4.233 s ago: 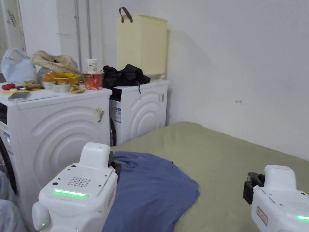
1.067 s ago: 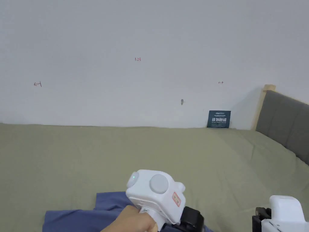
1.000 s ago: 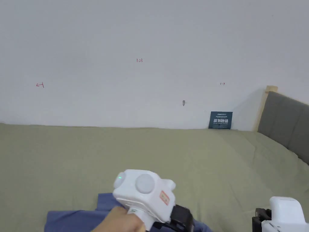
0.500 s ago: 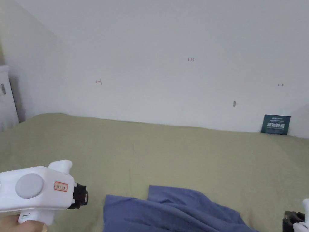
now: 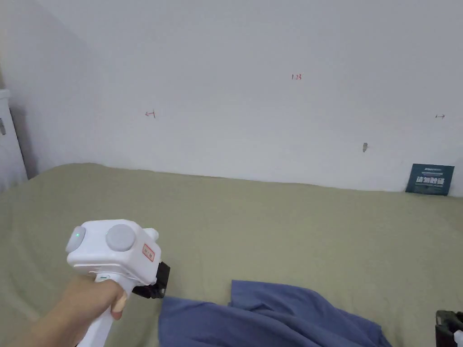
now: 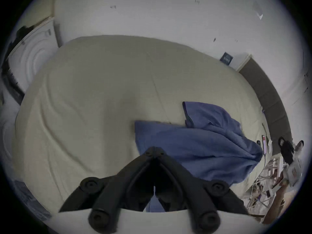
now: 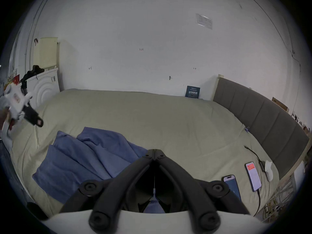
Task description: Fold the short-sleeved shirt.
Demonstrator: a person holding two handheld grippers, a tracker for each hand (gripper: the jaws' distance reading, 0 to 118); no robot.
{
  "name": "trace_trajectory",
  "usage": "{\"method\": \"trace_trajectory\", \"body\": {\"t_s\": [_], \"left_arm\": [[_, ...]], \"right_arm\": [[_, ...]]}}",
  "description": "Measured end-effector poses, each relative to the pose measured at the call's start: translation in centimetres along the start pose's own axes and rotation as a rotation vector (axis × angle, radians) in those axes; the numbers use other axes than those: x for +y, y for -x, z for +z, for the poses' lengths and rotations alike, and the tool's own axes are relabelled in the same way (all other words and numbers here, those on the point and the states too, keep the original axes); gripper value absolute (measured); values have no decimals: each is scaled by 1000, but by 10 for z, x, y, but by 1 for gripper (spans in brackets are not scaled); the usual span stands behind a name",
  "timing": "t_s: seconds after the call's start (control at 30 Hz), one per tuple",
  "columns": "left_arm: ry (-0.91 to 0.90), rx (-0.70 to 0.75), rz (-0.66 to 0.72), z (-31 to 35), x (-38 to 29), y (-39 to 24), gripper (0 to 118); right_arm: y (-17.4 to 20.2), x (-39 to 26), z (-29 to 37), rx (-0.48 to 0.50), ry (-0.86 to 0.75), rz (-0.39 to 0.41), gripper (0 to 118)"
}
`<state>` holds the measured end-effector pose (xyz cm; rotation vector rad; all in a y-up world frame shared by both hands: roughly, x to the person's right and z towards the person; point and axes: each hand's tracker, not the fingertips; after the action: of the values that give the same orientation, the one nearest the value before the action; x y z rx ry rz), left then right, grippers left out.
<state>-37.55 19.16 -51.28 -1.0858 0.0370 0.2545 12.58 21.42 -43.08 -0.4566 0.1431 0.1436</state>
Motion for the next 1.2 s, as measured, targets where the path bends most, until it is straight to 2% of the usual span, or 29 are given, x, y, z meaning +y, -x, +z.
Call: {"method": "trace_trajectory", "body": {"t_s": [0.1,0.2,0.23,0.27,0.3,0.33,0.4,0.47,0.5,0.53,0.57,0.6,0.63,0.67,0.83,0.9,0.93,0.97,1.0,1.03,1.07,1.1,1.2], "left_arm": [[59,15,64,-40,26,0,0],[88,34,45,-68,37,-2,0],[103,38,42,-75,40,-4,11],[117,33,44,-82,42,-5,42],[146,30,52,-88,44,-7,84],[163,34,52,-92,43,-5,108],[186,38,38,-103,39,-7,110],[185,36,27,-108,35,-6,100],[197,44,20,-111,33,-8,92],[213,55,15,-114,31,-9,77],[225,63,13,-116,29,-10,61],[220,76,14,-117,26,-6,35],[212,75,20,-117,25,-5,2],[182,40,48,-112,24,-4,2],[166,44,39,-104,25,0,2],[159,30,43,-95,21,-6,2],[157,33,36,-94,21,-7,2],[157,37,29,-92,21,-8,2],[159,38,26,-90,19,-11,2],[158,41,20,-89,18,-13,2],[155,46,13,-89,18,-14,2],[154,47,11,-88,17,-15,2],[162,46,15,-90,16,-16,2]], "right_arm": [[-3,-2,-8,-5,25,20,0],[-6,-6,-15,-11,55,16,0],[-6,-8,-17,-15,58,13,0],[-8,-9,-20,-18,63,15,0],[-9,-11,-22,-22,67,18,0],[-10,-13,-24,-24,69,19,0],[-11,-15,-27,-31,80,17,0],[-12,-18,-27,-31,84,7,0],[-11,-19,-27,-31,86,5,0],[-11,-20,-27,-31,89,4,0],[-11,-22,-27,-30,92,7,0],[-11,-23,-28,-31,95,11,0],[-11,-23,-27,-31,97,12,0],[-11,-24,-27,-31,98,12,0],[-17,-29,-20,-6,100,-11,1],[-21,-29,-19,25,132,-47,2],[-25,-29,-20,64,154,-85,14],[-28,-29,-20,91,205,-129,43],[-29,-29,-23,108,261,-148,84],[-30,-29,-28,136,344,-172,118],[-28,-32,-33,175,410,-186,115],[-26,-32,-32,204,348,-187,111],[-20,-36,-43,168,389,-147,110]]}}
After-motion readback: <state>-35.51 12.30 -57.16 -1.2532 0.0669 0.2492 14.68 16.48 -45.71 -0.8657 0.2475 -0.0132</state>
